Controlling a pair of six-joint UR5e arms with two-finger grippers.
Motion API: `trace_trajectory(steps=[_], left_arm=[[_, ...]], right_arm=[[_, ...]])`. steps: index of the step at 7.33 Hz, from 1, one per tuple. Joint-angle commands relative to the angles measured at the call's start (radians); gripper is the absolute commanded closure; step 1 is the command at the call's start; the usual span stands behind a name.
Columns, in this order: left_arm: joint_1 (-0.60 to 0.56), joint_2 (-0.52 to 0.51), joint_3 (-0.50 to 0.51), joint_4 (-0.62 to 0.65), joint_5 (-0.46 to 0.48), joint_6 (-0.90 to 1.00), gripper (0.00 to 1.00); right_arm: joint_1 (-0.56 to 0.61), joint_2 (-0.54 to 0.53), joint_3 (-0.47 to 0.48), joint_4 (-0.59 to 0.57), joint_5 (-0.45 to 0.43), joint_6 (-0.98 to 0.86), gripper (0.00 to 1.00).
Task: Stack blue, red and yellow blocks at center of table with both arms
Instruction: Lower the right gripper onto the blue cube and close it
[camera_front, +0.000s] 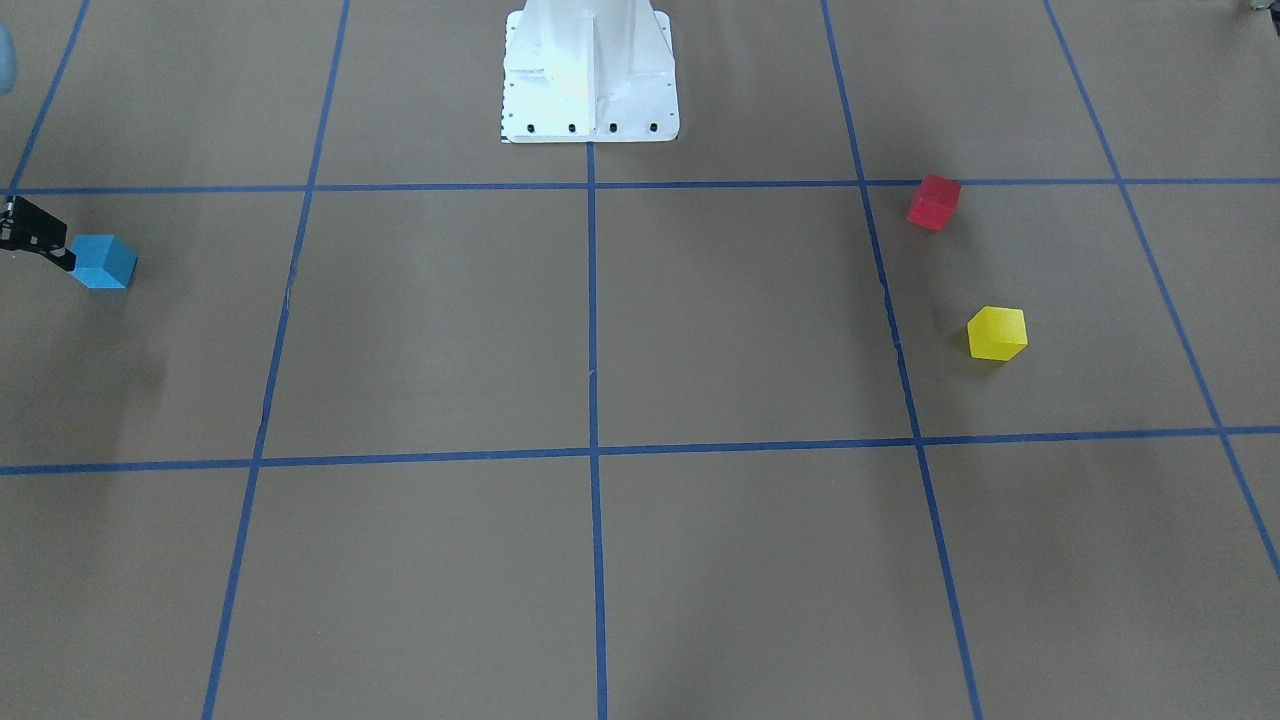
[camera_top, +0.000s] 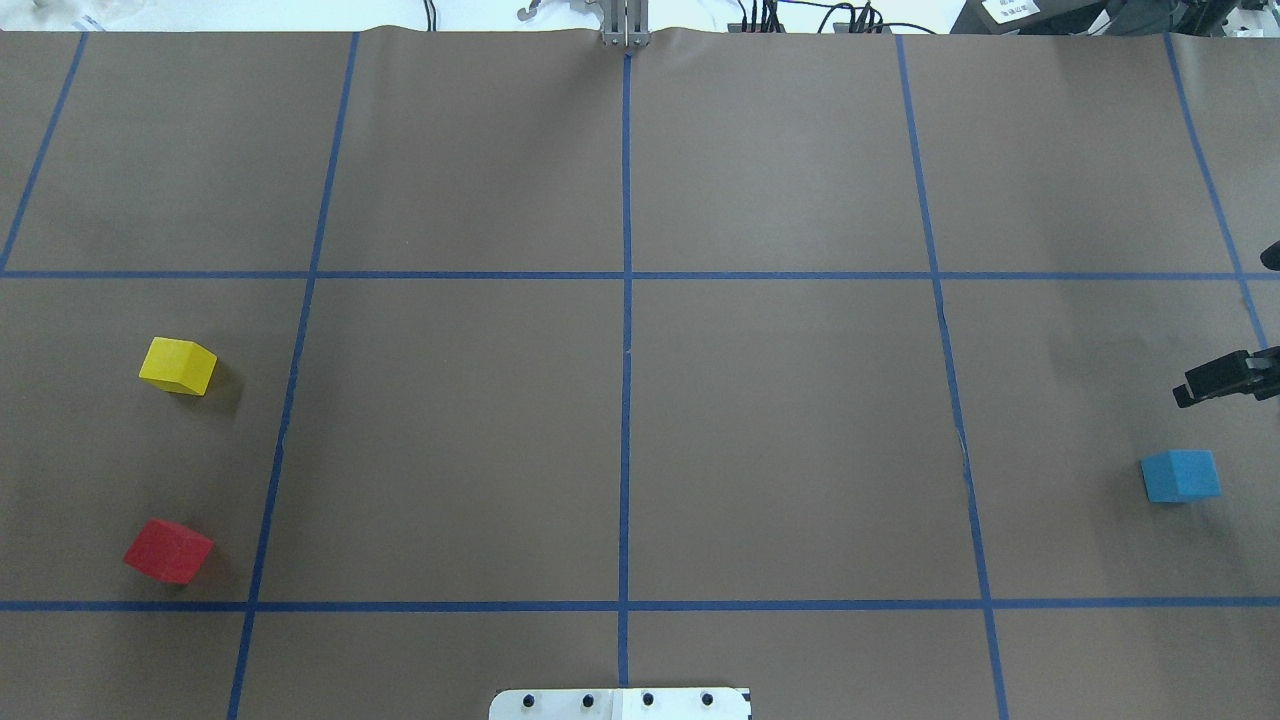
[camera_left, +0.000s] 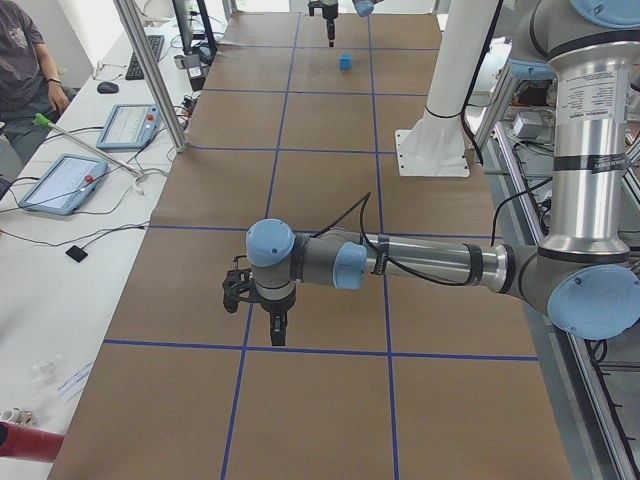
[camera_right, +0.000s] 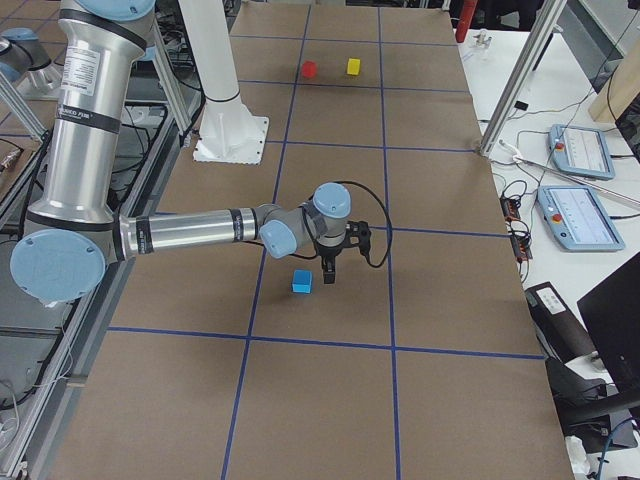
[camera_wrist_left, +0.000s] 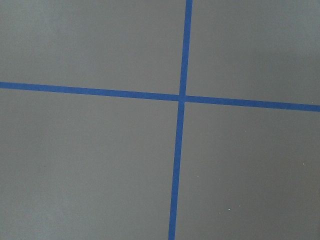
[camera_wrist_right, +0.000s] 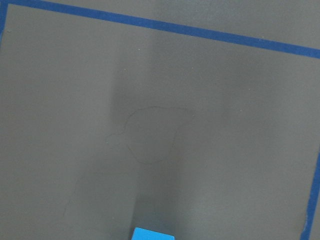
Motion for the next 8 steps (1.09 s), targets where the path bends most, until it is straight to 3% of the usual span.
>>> trace_trajectory(steps=[1, 8], left_arm=[[0.001, -0.001, 0.001, 0.0, 0.003, 0.001, 0.0], [0.001, 0.0, 0.004, -0.018, 0.005, 0.001, 0.0]], right_arm=[[-0.067, -0.055, -0.022, 0.121, -0.035, 0.061, 0.0], [-0.181, -0.061, -0.054, 0.124, -0.09, 0.142, 0.01]])
